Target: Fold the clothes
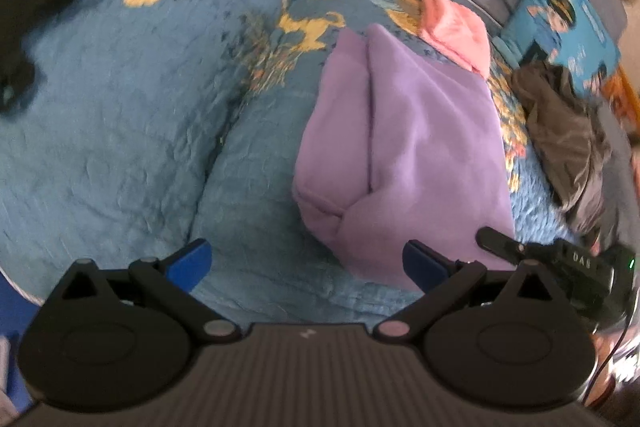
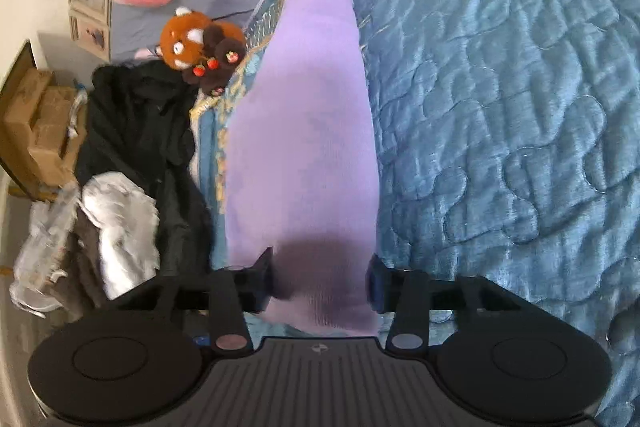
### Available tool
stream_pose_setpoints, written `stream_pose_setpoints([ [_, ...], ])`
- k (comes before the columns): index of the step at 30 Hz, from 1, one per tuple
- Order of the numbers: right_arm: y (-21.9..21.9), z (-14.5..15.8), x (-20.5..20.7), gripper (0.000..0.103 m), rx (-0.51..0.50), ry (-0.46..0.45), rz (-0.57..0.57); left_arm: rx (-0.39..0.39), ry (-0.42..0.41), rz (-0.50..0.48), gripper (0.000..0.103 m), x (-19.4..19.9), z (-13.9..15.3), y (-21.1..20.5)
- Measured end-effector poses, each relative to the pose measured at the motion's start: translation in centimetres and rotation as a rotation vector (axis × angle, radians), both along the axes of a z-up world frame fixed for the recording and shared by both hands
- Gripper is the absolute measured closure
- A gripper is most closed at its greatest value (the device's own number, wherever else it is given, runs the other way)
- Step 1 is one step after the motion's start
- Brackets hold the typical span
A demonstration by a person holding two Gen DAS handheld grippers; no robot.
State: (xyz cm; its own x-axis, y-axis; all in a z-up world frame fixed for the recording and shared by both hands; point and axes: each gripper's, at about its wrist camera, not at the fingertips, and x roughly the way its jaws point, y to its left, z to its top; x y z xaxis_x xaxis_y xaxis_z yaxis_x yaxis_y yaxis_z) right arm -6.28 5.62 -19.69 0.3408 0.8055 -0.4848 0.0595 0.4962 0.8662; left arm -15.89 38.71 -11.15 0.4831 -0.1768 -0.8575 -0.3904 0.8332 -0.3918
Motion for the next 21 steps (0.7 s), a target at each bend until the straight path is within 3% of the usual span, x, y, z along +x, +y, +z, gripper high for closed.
stream_pose_setpoints([
  [6,0.1,2.3,0.7,0.069,0.059,0.012,-0.014,-0.11,0.042,0.074,0.0,-1.1,-1.4,-0.6],
  [12,0.6,4.2,2.0,0.069,0.117,0.025,-0.011,-0.193,-0.048,0.042,0.0,-1.9,-1.1,-3.4],
  [15,0.5,4.5,2.2,0.069,0.152,0.045,-0.027,-0.377,-0.133,0.111,0.0,-1.6,-1.7,-2.9],
  [21,0.5,5.3,3.0,0.069,0.181,0.046,-0.035,-0.662,-0.185,0.289,0.0,-1.8,-5.0,-2.5],
])
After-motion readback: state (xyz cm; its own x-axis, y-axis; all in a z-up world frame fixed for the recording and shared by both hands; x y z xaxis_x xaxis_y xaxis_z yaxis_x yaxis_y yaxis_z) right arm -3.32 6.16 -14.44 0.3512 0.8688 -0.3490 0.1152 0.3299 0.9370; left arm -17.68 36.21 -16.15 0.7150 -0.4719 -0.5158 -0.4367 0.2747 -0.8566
